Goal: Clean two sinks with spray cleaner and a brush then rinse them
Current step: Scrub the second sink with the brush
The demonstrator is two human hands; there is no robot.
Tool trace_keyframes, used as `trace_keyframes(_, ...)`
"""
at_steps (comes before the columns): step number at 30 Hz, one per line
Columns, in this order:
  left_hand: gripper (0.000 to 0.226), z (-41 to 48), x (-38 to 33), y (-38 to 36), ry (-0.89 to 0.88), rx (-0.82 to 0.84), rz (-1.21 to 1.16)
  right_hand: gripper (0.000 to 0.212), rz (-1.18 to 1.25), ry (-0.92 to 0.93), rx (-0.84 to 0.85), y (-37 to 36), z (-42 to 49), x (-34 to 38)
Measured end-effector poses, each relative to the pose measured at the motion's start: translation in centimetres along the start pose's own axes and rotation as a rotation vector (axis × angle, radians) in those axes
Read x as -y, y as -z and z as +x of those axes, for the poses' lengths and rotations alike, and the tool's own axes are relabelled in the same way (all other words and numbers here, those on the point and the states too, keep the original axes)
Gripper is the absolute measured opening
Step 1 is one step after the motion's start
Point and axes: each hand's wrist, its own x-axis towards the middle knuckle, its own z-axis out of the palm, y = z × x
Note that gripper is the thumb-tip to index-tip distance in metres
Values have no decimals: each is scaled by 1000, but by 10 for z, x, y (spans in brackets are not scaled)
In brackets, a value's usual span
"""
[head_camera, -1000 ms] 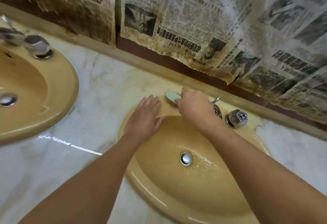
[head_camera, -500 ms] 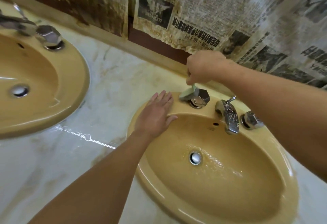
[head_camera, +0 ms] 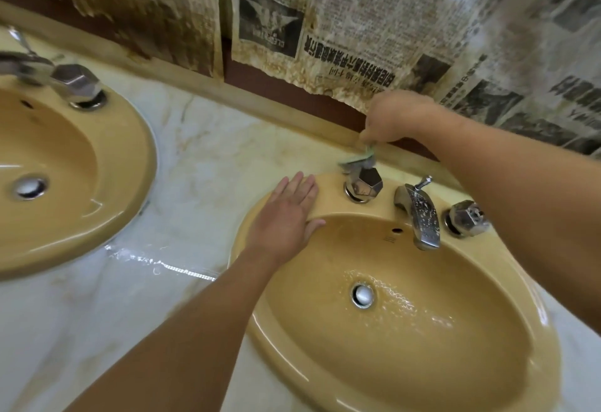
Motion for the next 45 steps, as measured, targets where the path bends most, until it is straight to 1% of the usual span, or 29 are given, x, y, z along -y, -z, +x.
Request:
trace_keyframes(2, 73, 0, 1, 0, -2, 2, -1, 42, 38, -83, -1, -5, 0, -16)
trace_keyframes(3, 73, 1, 1, 0, -5, 4, -6, 43, 96, -100, 8, -10, 0, -23)
trace_keyframes(5, 73, 2, 1, 1, -8, 0, -18, 45, 310, -116, 33, -19, 1, -33)
trace_keyframes(6, 73, 2, 1, 1, -8, 0, -19, 46, 378, -127, 41, -21, -1, -35)
trace_keyframes(7, 73, 3, 0, 2, -11, 4, -18, 46, 394, -131, 43, -22, -2, -37)
trace_keyframes(11, 73, 5, 0, 3, -25, 9, -10, 46, 319, -120, 28, -19, -3, -39)
trace_keyframes(14, 73, 6, 0, 3, -26, 11, -29, 36, 181, -144, 2, -28, -8, -40)
trace_keyframes(18, 73, 8, 0, 2, -39, 12, -20, 31, 281, -162, 15, -50, -14, -49)
trace_keyframes(22, 73, 11, 1, 2, -56, 11, -17, 33, 207, -149, 84, -49, -22, -62)
trace_keyframes(24, 74, 11, 1, 1, -62, 13, -22, 34, 207, -123, 101, -50, -23, -66)
trace_keyframes(28, 75, 11, 2, -1, -61, 9, -29, 42, 166, -33, 100, -57, -20, -77)
trace_keyframes(29, 75, 11, 2, -2, -61, 5, -36, 44, 148, -20, 122, -61, -19, -80)
trace_keyframes(33, 77, 12, 3, -4, -62, -3, -45, 47, 217, 0, 188, -79, -6, -80)
trace_keyframes(37, 81, 13, 4, -7, -64, -8, -33, 44, 426, 54, 168, -85, 5, -59)
trace_keyframes(40, 82, 14, 4, -7, -71, -9, -22, 41, 508, 95, 145, -82, 13, -47)
trace_keyframes(42, 82, 14, 5, -6, -77, -12, -26, 40, 494, 103, 151, -80, 13, -47)
trace_keyframes(45, 82, 15, 4, -6, -82, -25, -22, 37, 393, 88, 114, -86, 8, -58)
